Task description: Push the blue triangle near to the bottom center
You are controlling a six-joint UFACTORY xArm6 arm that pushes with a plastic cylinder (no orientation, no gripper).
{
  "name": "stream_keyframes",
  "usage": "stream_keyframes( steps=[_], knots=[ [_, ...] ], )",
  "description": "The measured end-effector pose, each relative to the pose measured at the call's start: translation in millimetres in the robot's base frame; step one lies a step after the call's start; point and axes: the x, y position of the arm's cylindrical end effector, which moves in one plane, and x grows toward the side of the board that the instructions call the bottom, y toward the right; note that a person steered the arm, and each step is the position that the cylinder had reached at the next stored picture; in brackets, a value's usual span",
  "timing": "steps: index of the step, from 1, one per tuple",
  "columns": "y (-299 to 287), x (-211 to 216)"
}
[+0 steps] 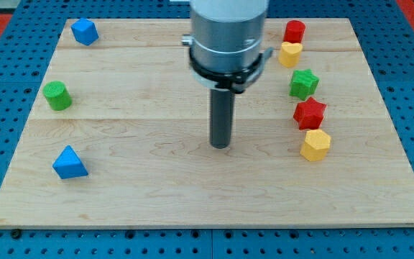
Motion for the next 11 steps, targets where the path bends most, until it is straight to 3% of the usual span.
stream_keyframes(
  steps=[2, 4, 5, 6, 11],
  knots=[
    [-68, 0],
    [-219, -14],
    [-244, 9],
    [-224, 43],
    [-12, 43]
  ],
)
